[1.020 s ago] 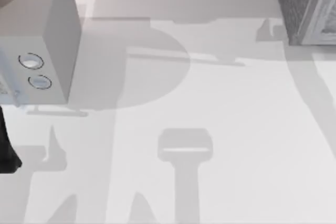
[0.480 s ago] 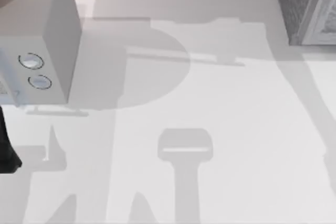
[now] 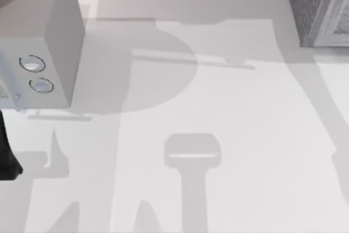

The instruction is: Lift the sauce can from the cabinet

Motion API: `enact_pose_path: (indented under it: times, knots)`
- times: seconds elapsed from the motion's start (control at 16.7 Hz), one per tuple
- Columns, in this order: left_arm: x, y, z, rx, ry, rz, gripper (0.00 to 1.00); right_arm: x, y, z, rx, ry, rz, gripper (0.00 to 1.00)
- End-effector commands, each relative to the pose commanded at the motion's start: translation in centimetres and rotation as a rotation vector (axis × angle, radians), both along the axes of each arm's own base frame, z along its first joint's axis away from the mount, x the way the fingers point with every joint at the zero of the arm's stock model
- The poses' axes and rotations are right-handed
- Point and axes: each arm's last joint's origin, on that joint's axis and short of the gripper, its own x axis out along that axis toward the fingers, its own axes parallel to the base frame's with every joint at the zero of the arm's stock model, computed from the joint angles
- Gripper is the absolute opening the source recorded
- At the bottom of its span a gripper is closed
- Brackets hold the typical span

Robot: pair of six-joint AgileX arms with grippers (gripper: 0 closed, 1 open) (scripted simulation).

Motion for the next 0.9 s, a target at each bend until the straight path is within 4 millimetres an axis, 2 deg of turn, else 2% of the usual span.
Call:
enact_pose_path:
  times: [0.42, 0.72, 0.9]
  knots:
    - [0.0, 0.0, 0.0, 0.0, 0.0, 0.0, 1.0, 4.5, 0.0, -0.1, 0.0, 0.0, 0.0, 1.0]
    - [0.0, 0.0, 0.0, 0.0, 0.0, 0.0, 1.0, 4.7, 0.0, -0.1, 0.0, 0.0, 0.0, 1.0]
    - [0.0, 0.0, 0.0, 0.0, 0.0, 0.0, 1.0, 4.7, 0.0, -0.1, 0.0, 0.0, 0.0, 0.77]
